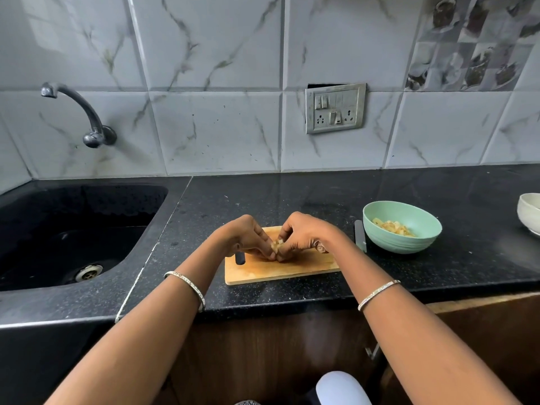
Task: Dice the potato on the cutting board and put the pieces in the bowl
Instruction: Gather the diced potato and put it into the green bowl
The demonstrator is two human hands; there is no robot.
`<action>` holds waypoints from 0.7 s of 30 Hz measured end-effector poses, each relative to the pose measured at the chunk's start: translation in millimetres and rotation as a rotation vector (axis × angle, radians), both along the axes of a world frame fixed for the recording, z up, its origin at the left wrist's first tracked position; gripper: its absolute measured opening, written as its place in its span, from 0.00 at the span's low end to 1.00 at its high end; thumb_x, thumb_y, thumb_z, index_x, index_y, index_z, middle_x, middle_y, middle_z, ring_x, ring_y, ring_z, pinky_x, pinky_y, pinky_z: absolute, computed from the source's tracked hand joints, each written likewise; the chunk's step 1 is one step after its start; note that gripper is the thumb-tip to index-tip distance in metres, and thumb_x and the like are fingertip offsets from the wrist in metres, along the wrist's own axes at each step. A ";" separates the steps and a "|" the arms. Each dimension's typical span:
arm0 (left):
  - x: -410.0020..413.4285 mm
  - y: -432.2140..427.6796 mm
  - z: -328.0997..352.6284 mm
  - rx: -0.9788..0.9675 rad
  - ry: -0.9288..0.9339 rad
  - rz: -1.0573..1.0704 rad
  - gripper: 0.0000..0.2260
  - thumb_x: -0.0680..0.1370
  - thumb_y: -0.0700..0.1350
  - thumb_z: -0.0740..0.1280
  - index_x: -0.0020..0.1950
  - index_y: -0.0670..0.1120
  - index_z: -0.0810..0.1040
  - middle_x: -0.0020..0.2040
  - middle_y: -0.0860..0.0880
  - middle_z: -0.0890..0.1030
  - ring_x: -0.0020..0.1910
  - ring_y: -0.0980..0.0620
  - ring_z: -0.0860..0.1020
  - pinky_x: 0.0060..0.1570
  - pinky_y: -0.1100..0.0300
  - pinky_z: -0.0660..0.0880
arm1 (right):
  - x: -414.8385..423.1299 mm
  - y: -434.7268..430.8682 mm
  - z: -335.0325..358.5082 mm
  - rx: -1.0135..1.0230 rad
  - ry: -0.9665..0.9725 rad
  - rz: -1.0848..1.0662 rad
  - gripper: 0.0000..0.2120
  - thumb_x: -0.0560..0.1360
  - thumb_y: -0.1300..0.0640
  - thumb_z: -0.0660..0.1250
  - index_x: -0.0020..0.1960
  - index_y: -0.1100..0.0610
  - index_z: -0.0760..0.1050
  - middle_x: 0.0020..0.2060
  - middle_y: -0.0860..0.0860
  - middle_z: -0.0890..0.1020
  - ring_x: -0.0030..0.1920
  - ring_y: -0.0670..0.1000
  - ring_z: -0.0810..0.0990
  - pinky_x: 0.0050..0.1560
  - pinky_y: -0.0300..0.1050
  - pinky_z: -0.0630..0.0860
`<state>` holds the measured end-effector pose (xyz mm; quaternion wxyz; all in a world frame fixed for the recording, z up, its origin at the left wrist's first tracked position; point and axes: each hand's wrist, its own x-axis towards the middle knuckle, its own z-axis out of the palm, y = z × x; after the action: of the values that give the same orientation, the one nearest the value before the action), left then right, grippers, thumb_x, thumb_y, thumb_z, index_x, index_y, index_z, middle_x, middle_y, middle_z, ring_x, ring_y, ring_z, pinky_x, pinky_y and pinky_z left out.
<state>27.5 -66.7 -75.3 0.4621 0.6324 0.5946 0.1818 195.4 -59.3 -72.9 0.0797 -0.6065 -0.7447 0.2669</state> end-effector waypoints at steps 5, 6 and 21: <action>4.8 2.8 0.4 -0.075 -0.079 0.063 0.11 0.68 0.28 0.75 0.49 0.31 0.81 0.42 0.37 0.84 0.38 0.45 0.84 0.45 0.54 0.83 | 4.6 -0.3 -2.9 -0.082 0.197 -0.035 0.10 0.64 0.61 0.82 0.44 0.58 0.87 0.41 0.55 0.87 0.48 0.55 0.87 0.54 0.52 0.83; 6.4 2.3 1.5 -0.101 -0.095 0.074 0.08 0.69 0.28 0.74 0.47 0.31 0.81 0.40 0.38 0.84 0.37 0.46 0.84 0.44 0.54 0.83 | 5.4 -2.1 -1.8 -0.126 0.272 -0.051 0.09 0.65 0.65 0.81 0.45 0.61 0.86 0.41 0.58 0.87 0.48 0.57 0.87 0.53 0.52 0.84; 22.6 12.0 21.0 -0.290 -0.262 0.101 0.04 0.75 0.29 0.68 0.49 0.31 0.78 0.40 0.39 0.84 0.40 0.46 0.84 0.46 0.54 0.82 | 29.4 -3.0 3.2 -0.362 0.812 -0.209 0.06 0.73 0.76 0.70 0.50 0.72 0.80 0.43 0.66 0.84 0.42 0.59 0.86 0.43 0.48 0.85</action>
<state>50.1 -54.7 -54.3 0.6120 0.4996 0.5802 0.1981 224.8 -62.3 -69.8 0.2846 -0.5288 -0.5292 0.5995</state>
